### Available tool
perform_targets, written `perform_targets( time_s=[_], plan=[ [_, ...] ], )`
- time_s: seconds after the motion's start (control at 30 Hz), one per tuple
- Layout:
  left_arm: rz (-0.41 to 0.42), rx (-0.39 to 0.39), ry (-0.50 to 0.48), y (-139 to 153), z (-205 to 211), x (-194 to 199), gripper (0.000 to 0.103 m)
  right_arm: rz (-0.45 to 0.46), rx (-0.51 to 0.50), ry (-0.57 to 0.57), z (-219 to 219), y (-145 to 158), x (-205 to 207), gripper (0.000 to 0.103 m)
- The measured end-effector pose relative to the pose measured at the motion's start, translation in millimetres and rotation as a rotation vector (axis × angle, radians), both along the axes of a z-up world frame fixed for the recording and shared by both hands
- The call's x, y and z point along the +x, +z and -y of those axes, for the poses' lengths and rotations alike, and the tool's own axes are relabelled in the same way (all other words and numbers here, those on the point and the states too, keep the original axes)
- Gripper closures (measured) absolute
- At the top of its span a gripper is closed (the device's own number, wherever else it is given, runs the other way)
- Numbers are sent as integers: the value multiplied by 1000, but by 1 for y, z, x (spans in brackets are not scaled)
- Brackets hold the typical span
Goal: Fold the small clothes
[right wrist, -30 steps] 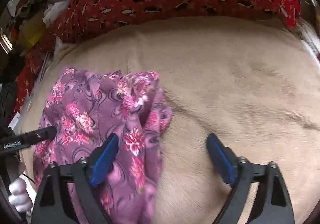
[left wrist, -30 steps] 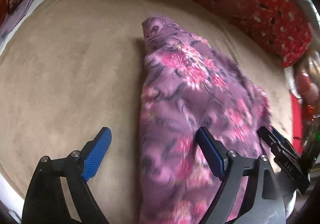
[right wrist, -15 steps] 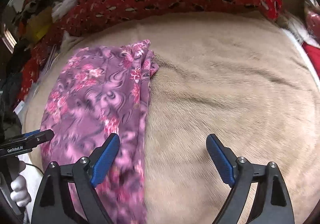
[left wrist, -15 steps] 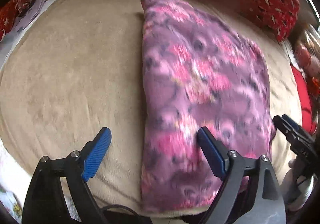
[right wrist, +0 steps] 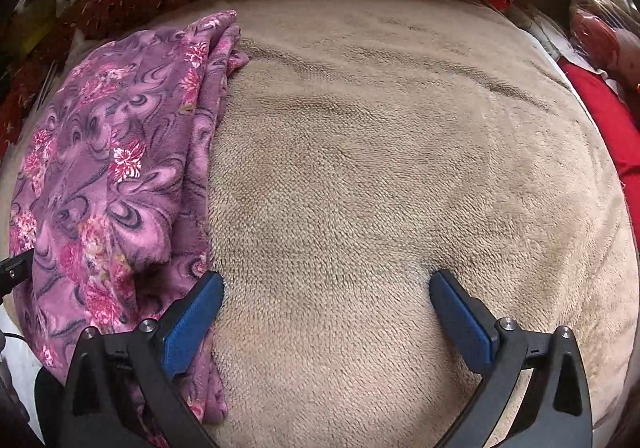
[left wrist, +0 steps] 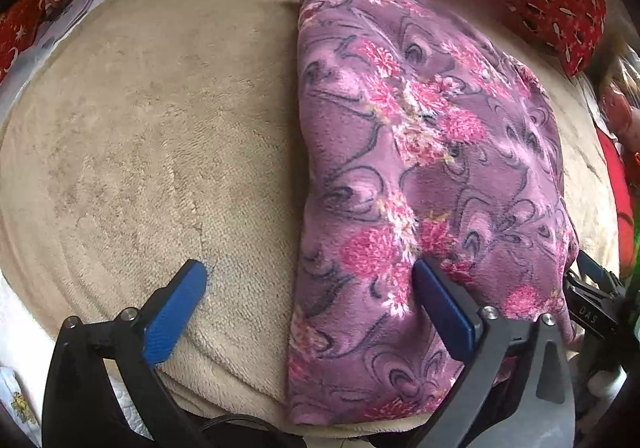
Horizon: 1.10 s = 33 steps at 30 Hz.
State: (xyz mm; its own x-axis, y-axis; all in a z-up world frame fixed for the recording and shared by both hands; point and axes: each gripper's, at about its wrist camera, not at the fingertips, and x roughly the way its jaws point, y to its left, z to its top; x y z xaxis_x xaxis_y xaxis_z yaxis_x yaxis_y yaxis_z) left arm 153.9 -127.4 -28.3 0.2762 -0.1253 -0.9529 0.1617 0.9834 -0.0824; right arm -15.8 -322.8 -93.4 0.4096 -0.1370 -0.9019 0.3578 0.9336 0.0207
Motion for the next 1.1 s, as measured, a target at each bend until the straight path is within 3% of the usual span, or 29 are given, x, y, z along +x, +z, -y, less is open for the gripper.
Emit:
perform_targets(
  time_s=[0.1, 0.17, 0.2, 0.37, 0.47, 0.6, 0.67, 0.7, 0.77, 0.8, 0.97, 1.1],
  plan=[
    [-5, -14, -5, -11, -4, 0, 0, -23, 1, 8, -1, 3, 9, 1],
    [-4, -18, -15, -10, -6, 2, 0, -42, 8, -5, 0, 10, 25, 7],
    [-2, -27, -19, -7, -7, 4, 0, -20, 11, -18, 2, 17, 27, 11],
    [44, -135, 22, 20, -21, 31, 0, 171, 108, -60, 15, 58, 44, 10],
    [54, -158, 53, 26, -22, 55, 0, 211, 202, -35, 18, 65, 72, 12],
    [45, -170, 69, 21, -14, 79, 0, 245, 309, -13, 15, 60, 106, 22],
    [39, -154, 74, 12, -9, 89, 0, 240, 314, -17, 13, 52, 122, 48],
    [27, -140, 76, 7, -5, 92, 0, 225, 311, -9, 12, 49, 130, 90],
    [-24, -93, 77, -12, 5, 99, 0, 183, 307, 4, 14, 38, 141, 93],
    [-34, -109, 79, -16, 4, 101, 0, 188, 292, 7, 14, 36, 143, 93],
    [-6, -129, 65, 3, -15, 96, 0, 221, 274, 24, 18, 52, 131, 92],
    [1, -168, 46, 11, -32, 63, 0, 253, 305, 140, 13, 71, 98, 85]
  ],
)
